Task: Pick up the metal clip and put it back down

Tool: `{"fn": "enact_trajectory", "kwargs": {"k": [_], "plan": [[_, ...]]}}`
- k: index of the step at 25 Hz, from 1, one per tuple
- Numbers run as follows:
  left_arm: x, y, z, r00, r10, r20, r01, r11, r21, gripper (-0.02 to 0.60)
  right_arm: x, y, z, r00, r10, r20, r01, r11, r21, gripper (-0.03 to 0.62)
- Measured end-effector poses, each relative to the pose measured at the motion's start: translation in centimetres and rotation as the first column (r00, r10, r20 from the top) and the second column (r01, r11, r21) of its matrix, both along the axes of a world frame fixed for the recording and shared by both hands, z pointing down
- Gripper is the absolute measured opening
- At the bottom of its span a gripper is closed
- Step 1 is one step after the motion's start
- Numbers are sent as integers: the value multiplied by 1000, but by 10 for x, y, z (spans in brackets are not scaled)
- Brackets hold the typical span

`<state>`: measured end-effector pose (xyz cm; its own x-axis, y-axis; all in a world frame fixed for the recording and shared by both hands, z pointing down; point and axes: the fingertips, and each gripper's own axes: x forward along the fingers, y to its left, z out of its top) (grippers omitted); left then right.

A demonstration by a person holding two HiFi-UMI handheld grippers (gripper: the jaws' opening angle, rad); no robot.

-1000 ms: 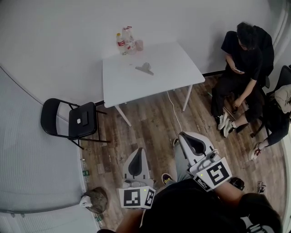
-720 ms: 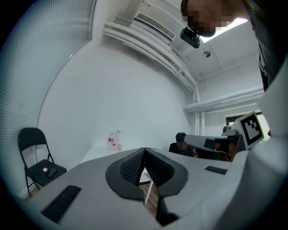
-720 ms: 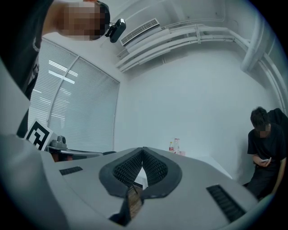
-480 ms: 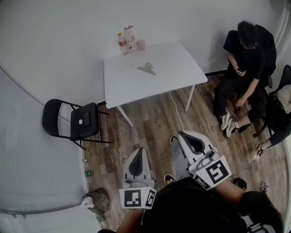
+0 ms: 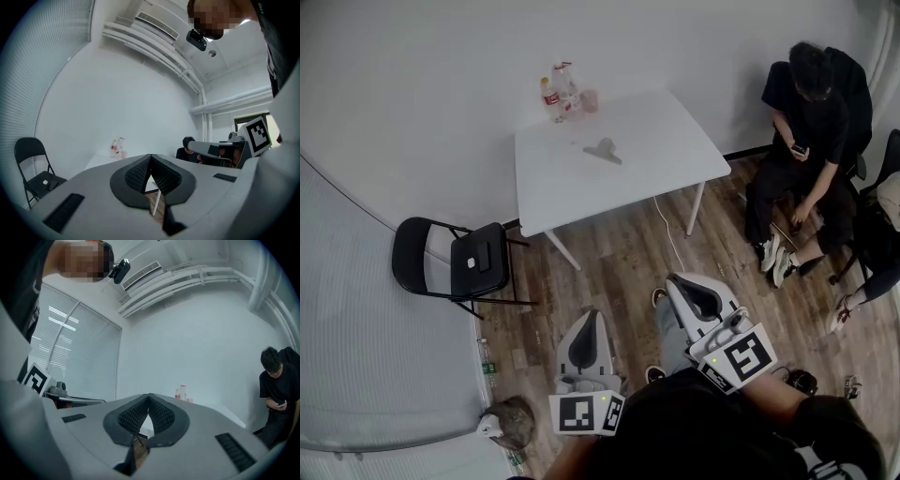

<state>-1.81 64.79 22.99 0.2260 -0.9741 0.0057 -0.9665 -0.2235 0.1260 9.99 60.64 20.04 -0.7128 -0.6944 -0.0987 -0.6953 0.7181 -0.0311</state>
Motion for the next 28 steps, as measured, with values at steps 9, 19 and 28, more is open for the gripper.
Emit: {"fn": "enact_trajectory", "kwargs": {"k": [9,19,28], "plan": [[-1,-34,4,1000,10,2,-10,1000,-19,12,-1,-36,5,1000,2,17,-1,1000,-21,15],[-2,-77,11,1000,20,-3,-20,998,-52,14,-7,-82,15,1000,-1,10,1,998,-58,17],[-2,-96,24,999,34,-21,-35,996,-80,12,-7,-99,31,1000,7,-5,-8,995,-97,17]]}}
